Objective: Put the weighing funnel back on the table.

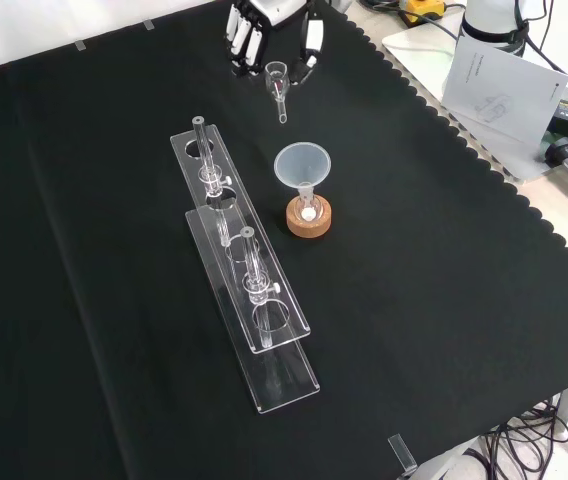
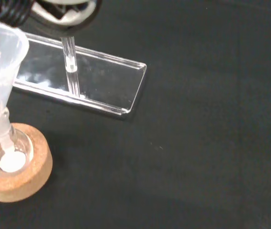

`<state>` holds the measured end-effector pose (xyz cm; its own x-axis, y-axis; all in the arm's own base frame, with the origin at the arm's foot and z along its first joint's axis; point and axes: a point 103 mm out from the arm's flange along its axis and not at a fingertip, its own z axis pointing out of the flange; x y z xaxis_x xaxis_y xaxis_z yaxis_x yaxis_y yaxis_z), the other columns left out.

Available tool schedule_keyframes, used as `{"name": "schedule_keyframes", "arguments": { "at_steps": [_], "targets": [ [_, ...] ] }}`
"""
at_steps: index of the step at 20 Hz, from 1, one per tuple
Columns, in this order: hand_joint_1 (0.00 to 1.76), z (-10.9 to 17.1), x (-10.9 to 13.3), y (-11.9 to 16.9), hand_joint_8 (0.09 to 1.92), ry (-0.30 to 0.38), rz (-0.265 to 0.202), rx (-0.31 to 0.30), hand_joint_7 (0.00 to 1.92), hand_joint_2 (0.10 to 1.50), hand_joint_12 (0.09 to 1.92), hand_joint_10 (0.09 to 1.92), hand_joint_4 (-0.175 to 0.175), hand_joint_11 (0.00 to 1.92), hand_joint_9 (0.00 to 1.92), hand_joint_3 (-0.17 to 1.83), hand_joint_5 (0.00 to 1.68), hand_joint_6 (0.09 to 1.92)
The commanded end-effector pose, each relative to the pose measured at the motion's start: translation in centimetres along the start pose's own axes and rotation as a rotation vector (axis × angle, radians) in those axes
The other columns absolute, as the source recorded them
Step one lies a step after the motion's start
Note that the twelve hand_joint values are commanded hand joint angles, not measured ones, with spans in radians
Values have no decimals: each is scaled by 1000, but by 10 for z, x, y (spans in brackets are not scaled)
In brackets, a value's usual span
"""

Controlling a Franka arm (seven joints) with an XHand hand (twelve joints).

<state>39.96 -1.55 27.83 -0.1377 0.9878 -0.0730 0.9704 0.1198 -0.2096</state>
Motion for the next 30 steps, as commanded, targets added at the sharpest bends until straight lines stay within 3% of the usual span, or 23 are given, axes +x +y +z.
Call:
{"name": "schedule_keyframes", "arguments": {
  "at_steps": [1,11,23,30],
  "targets": [
    [1113,8,-10,5,623,53,9,-17,757,702,934,134,175,940,1217,574,1271,644],
    [1113,13,-43,19,622,114,60,-73,757,702,933,132,175,940,1219,574,1270,646],
    [1113,21,-111,41,622,162,127,-68,758,702,933,128,175,939,1221,574,1270,646],
    [1114,39,-133,62,622,179,142,-63,758,702,934,127,175,939,1221,574,1270,645]
  ]
}}
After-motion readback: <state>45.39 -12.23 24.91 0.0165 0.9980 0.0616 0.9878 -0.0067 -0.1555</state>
